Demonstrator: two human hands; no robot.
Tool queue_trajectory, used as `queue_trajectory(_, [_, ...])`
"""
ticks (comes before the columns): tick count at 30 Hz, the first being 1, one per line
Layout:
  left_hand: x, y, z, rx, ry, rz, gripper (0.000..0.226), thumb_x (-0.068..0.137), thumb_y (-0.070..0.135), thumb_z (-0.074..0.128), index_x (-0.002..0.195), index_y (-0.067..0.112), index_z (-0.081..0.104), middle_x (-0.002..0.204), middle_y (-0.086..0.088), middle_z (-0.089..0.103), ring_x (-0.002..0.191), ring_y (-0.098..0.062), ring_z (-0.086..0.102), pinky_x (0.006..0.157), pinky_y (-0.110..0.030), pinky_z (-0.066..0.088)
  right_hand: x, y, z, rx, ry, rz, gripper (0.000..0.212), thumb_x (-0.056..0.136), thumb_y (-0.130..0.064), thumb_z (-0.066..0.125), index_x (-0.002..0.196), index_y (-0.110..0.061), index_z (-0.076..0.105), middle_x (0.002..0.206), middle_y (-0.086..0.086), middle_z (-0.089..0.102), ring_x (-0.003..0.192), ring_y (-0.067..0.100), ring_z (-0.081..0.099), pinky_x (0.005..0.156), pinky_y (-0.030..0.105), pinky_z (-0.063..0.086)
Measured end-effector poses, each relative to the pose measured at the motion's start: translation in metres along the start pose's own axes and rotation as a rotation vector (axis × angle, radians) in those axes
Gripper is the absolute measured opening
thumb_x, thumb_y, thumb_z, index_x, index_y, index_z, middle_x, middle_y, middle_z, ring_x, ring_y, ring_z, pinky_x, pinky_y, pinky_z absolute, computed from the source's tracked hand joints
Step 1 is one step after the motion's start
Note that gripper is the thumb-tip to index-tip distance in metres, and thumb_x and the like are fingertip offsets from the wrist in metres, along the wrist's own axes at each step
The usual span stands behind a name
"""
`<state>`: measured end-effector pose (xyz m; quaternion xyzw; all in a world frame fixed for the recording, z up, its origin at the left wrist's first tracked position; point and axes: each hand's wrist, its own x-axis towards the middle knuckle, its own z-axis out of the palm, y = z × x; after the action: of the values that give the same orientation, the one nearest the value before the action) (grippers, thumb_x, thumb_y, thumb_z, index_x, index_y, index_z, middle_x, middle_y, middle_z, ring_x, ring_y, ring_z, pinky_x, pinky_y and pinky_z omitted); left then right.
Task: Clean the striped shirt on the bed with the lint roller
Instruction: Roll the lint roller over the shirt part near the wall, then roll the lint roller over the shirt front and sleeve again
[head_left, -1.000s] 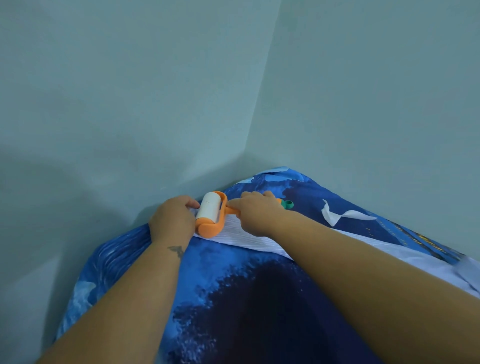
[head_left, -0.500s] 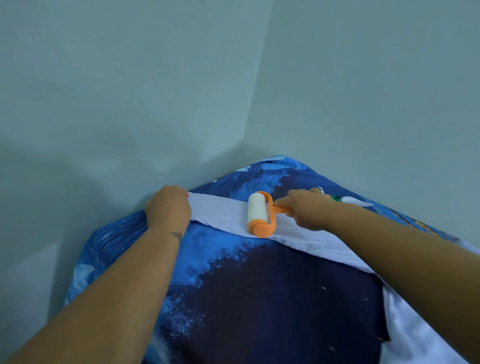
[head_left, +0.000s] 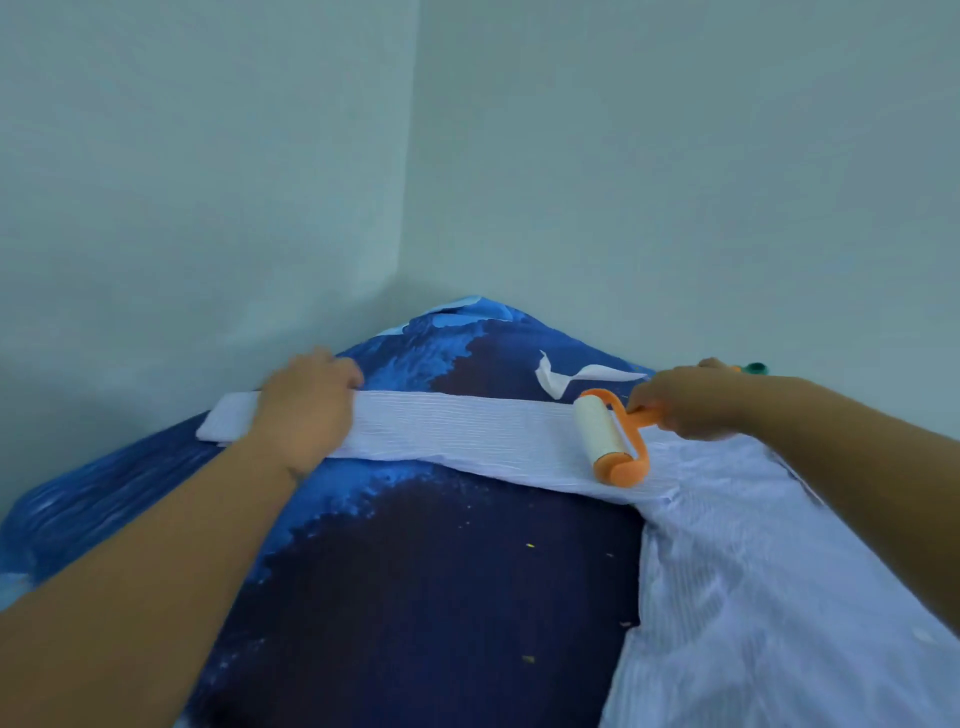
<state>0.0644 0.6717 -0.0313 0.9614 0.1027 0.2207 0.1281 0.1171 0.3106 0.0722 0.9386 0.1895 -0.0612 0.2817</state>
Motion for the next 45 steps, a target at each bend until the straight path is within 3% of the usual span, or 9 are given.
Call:
queue_trajectory(4, [-0.005,0.066,0.03,-0.237,-0.217,0.16,0.028,0.094,0.016,0.045,0.115,0.02,0.064,0.12,-0.007,0.055,0.111,-0.028,0.054,0.096,-0.038,0.043,-0.004,-0.013,0.009,0.107,-0.045,-0.033,0.046,0.093,-0.014,0.04,0.124,-0.046,0.048,0.105,-0.018,0.051,0.1,0.012,0.051,0.088,0.032,0.038])
queue_trajectory(12, [-0.001,0.105,0.054,-0.273,-0.232,0.04,0.028,0.094,0.015,0.04,0.118,0.02,0.054,0.114,-0.009,0.059,0.098,-0.027,0.056,0.074,-0.033,0.039,0.006,-0.078,-0.017,0.34,0.051,-0.234,0.032,0.096,-0.016,0.048,0.124,-0.029,0.057,0.08,-0.007,0.047,0.082,0.018,0.047,0.07,0.03,0.038])
queue_trajectory(15, [-0.002,0.101,0.06,-0.169,-0.226,0.067,0.027,0.096,0.025,0.039,0.114,0.025,0.058,0.114,-0.006,0.055,0.096,-0.026,0.057,0.072,-0.035,0.041,0.003,-0.08,-0.019,0.341,0.048,-0.233,0.034,0.096,-0.016,0.05,0.128,-0.025,0.058,0.1,0.001,0.059,0.091,0.023,0.053,0.073,0.029,0.038])
queue_trajectory(18, [-0.004,0.101,0.062,-0.125,-0.219,0.107,0.027,0.099,0.025,0.035,0.114,0.026,0.058,0.117,-0.005,0.05,0.097,-0.027,0.058,0.078,-0.038,0.046,-0.003,-0.061,-0.01,0.35,0.014,-0.179,0.038,0.094,-0.017,0.054,0.131,-0.027,0.057,0.121,0.003,0.059,0.107,0.024,0.056,0.085,0.032,0.042])
queue_trajectory(24, [-0.001,0.099,0.062,-0.041,-0.28,0.168,0.033,0.097,0.015,0.035,0.121,0.03,0.052,0.117,-0.004,0.045,0.09,-0.027,0.058,0.078,-0.037,0.047,-0.028,-0.007,0.022,0.266,-0.06,-0.082,0.041,0.094,-0.019,0.054,0.133,-0.032,0.055,0.121,0.0,0.056,0.094,0.016,0.045,0.079,0.028,0.036])
queue_trajectory(29, [-0.001,0.101,0.058,0.071,-0.32,0.207,0.041,0.096,0.01,0.032,0.124,0.036,0.046,0.115,-0.003,0.042,0.078,-0.024,0.056,0.074,-0.037,0.047,-0.054,0.037,0.051,0.247,-0.116,0.01,0.041,0.093,-0.019,0.054,0.131,-0.035,0.055,0.123,-0.001,0.057,0.109,0.022,0.054,0.085,0.031,0.042])
queue_trajectory(35, [-0.004,0.133,0.034,0.357,-0.312,0.184,0.032,0.092,0.013,0.033,0.119,0.024,0.047,0.102,-0.003,0.041,0.082,-0.023,0.048,0.074,-0.035,0.043,-0.101,0.101,0.073,0.267,-0.139,0.163,0.029,0.09,-0.016,0.054,0.115,-0.026,0.064,0.091,-0.006,0.06,0.087,0.017,0.054,0.079,0.027,0.042])
queue_trajectory(40, [-0.021,0.217,0.063,0.042,-0.298,0.36,0.036,0.095,0.012,0.034,0.122,0.023,0.055,0.121,-0.004,0.05,0.11,-0.023,0.049,0.091,-0.04,0.046,-0.116,0.1,0.097,0.369,-0.143,0.177,0.036,0.093,-0.02,0.048,0.125,-0.033,0.057,0.119,0.001,0.061,0.102,0.021,0.057,0.087,0.03,0.044])
queue_trajectory(45, [-0.037,0.29,0.088,-0.308,-0.375,0.495,0.036,0.098,0.016,0.037,0.127,0.022,0.058,0.132,-0.002,0.055,0.124,-0.024,0.046,0.105,-0.038,0.038,-0.108,0.072,0.122,0.469,-0.027,0.163,0.027,0.094,-0.014,0.046,0.11,-0.03,0.059,0.101,-0.001,0.061,0.089,0.021,0.054,0.079,0.036,0.045])
